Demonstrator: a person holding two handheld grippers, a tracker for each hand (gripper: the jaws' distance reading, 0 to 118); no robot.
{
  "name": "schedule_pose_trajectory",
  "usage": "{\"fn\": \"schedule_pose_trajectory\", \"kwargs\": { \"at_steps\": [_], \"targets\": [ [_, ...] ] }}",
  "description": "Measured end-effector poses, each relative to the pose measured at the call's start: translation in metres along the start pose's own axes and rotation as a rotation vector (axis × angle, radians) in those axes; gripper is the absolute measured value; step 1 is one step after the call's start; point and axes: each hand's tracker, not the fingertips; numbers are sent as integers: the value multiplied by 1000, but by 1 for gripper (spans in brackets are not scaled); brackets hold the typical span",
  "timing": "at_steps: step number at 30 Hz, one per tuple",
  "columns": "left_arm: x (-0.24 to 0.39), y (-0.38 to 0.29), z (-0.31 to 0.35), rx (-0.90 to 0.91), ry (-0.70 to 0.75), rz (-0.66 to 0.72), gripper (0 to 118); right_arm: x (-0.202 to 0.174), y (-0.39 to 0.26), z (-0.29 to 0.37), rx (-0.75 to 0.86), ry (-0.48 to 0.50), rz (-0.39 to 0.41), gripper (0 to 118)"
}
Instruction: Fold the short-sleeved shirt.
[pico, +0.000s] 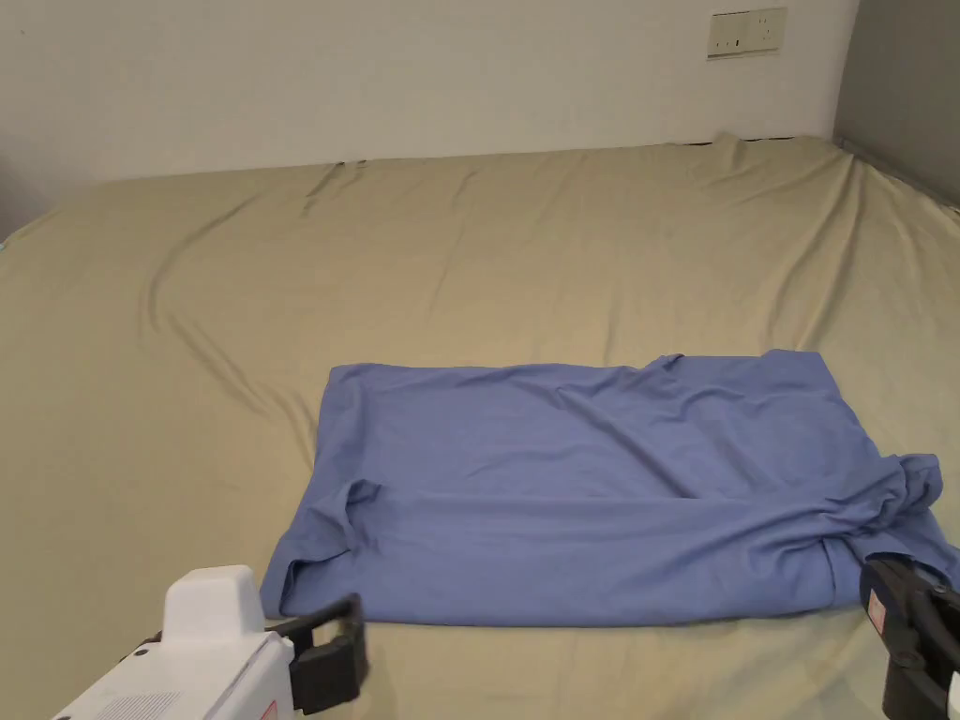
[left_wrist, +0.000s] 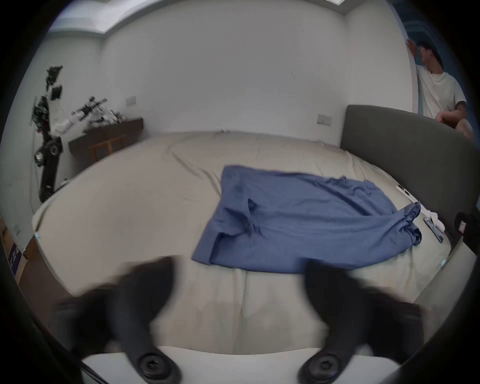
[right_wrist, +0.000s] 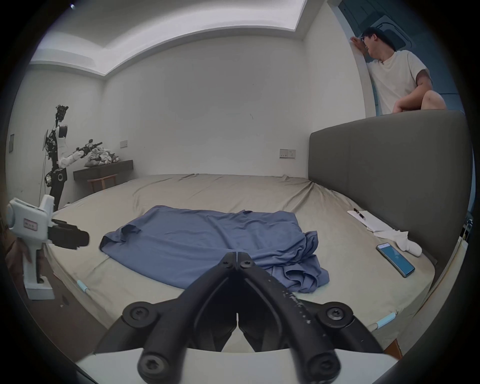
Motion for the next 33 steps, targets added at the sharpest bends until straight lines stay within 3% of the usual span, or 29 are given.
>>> {"fn": "schedule_pose_trajectory", "kwargs": {
  "at_steps": [1, 3, 6, 14, 17, 19, 20, 21, 23, 28, 32, 33],
  "targets": [
    [-1, 3, -13, -61, -1, -24, 118, 2, 0, -2, -6, 5, -10, 2],
    [0, 0, -30, -54, 6, -75, 111, 3, -1, -5, -15, 1, -18, 2],
    [-6, -3, -65, -127, 53, -109, 111, 6, -1, -11, -23, 0, -27, 2],
    [-23, -3, -110, -189, 32, -14, 109, 16, 0, -28, -65, -42, -10, 2],
    [-23, -3, -117, -218, 11, 0, 98, 19, 0, -32, -70, -38, -33, 2],
    [-24, -1, -109, -188, 12, -1, 64, 21, -2, -35, -75, -41, -36, 2],
    [-24, 5, -105, -179, 14, 2, 41, 21, -2, -36, -79, -42, -34, 2],
    [-24, 8, -101, -169, -12, 15, 7, 21, -2, -37, -83, -43, -32, 2],
    [-22, 13, -96, -178, -149, 114, 7, 20, 0, -36, -87, -36, -28, 2],
    [9, 20, -89, -174, -9, -138, 7, 21, -1, -34, -92, -19, -18, 2],
    [7, 20, -91, -188, -21, -80, 7, 34, -5, -38, -123, -20, -61, 2],
    [6, 20, -92, -195, -16, -69, 7, 41, -6, -41, -165, -26, -90, 15]
  ]
}}
